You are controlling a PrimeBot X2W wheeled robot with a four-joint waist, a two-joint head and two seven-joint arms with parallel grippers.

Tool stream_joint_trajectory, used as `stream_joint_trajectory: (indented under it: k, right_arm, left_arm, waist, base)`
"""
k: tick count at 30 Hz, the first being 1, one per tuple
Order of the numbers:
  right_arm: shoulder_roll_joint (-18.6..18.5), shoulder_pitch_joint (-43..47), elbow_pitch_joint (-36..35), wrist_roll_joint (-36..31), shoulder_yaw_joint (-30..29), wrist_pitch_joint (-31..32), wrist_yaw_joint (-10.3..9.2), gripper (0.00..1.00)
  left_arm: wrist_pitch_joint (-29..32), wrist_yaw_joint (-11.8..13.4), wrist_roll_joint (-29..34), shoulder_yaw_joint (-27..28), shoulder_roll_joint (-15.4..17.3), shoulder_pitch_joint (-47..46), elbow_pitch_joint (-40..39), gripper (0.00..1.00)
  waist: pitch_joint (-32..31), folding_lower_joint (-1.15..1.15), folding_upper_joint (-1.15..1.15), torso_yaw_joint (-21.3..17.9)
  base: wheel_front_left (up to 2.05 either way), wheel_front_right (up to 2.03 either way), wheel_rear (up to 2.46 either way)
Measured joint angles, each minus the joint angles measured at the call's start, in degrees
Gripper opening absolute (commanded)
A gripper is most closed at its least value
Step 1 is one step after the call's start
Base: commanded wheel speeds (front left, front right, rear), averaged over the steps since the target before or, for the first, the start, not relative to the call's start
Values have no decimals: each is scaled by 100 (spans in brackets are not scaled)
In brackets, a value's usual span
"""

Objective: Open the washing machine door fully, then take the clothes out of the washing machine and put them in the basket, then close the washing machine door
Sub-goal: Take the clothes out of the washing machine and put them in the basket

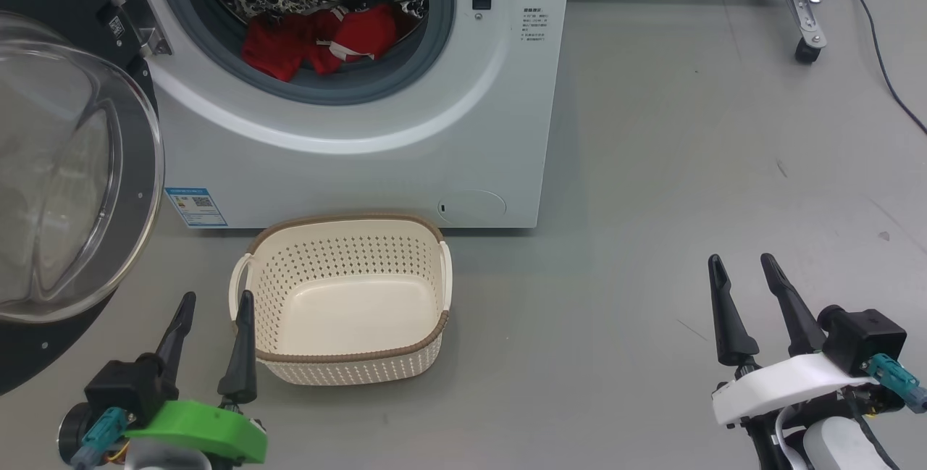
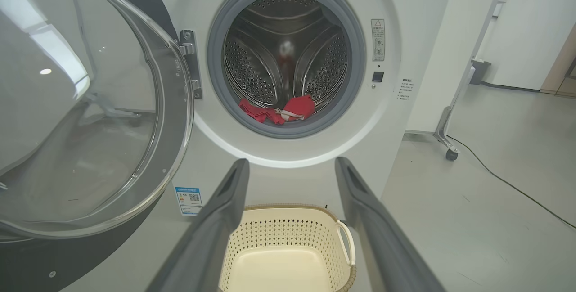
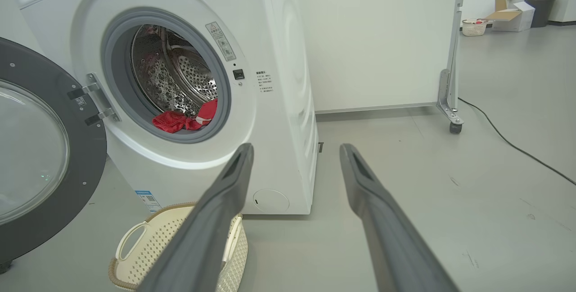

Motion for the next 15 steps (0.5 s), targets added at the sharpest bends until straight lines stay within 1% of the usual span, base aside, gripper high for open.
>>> stream_joint_trajectory:
  k: [3, 5, 9, 15]
  right_arm:
    - [-24, 0, 0, -133, 8, 0, -8, 100]
    - [-91, 0, 3, -308, 26, 0, -104, 100]
    - [-174, -1, 16, -480, 38, 0, -193, 100]
    - [-148, -1, 18, -545, 43, 0, -202, 100]
  left_arm:
    - [0, 0, 0, 0, 0, 7, -29, 100]
    - [-1, 0, 0, -2, -1, 10, -44, 100]
    - [-5, 1, 0, -4, -1, 11, -69, 100]
    - [-4, 1, 0, -18, -1, 13, -88, 100]
  waist:
    - [9, 0, 0, -2]
    - [17, 0, 0, -3]
    - [33, 0, 0, -2]
    - [44, 0, 0, 0]
  base:
    - [0, 0, 0]
    - [0, 0, 0]
    - [0, 0, 0]
    - [0, 0, 0]
